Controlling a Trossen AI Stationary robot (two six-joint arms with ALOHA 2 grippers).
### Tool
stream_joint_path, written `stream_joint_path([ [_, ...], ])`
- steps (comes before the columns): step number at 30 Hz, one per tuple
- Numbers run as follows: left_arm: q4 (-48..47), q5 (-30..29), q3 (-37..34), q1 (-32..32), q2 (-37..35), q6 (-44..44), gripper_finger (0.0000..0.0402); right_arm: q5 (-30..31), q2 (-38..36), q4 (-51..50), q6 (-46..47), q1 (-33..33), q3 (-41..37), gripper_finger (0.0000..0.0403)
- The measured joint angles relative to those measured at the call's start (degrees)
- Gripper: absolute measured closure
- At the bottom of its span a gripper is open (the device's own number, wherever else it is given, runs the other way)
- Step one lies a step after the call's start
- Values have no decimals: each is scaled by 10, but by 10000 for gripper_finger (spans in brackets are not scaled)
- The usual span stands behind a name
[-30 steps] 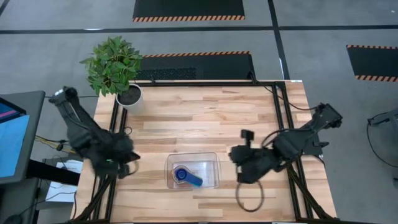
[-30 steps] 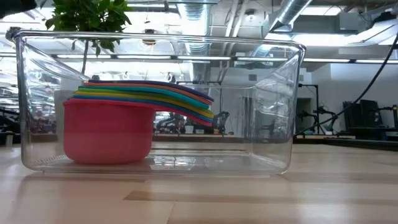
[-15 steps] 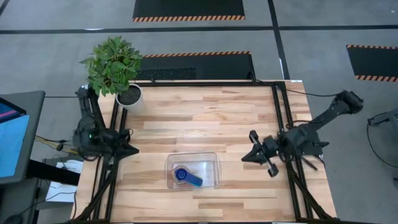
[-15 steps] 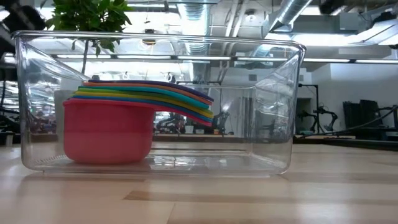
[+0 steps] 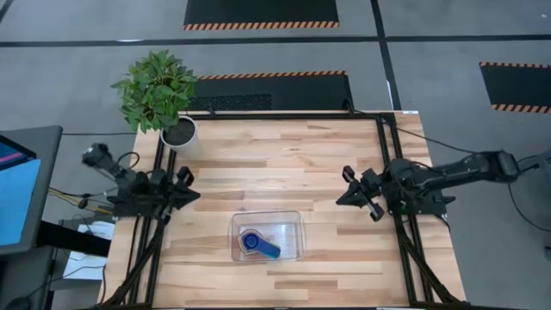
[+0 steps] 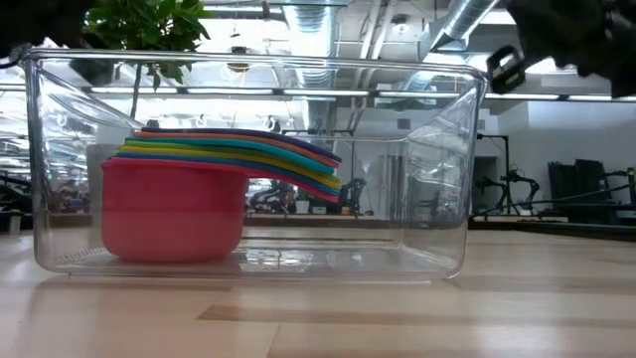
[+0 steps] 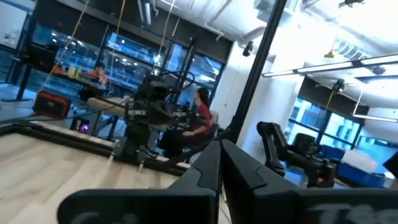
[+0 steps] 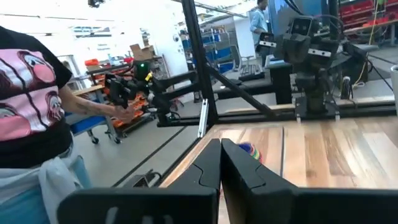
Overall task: Nest measuring cups in basket
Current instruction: Return to Home Position
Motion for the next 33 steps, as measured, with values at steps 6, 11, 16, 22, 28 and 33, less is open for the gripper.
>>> stream_joint_path([
  [6, -38, 130, 0, 138, -3, -29, 401, -43, -62, 0, 12, -98, -60, 370],
  [11, -65, 223, -1, 251, -3, -81, 401, -61, -106, -36, 13, -161, -80, 370],
  [16, -64, 302, -1, 336, -3, -95, 401, -95, -167, -101, 30, -221, -80, 370],
  [22, -98, 310, -1, 379, -3, -117, 401, -90, -259, -182, 27, -273, -80, 370],
  [28, -197, 277, 8, 382, 5, -92, 401, -34, -352, -331, 15, -296, -81, 370],
  [33, -216, 234, 10, 382, 24, -65, 401, 32, -390, -345, -48, -296, -78, 370],
])
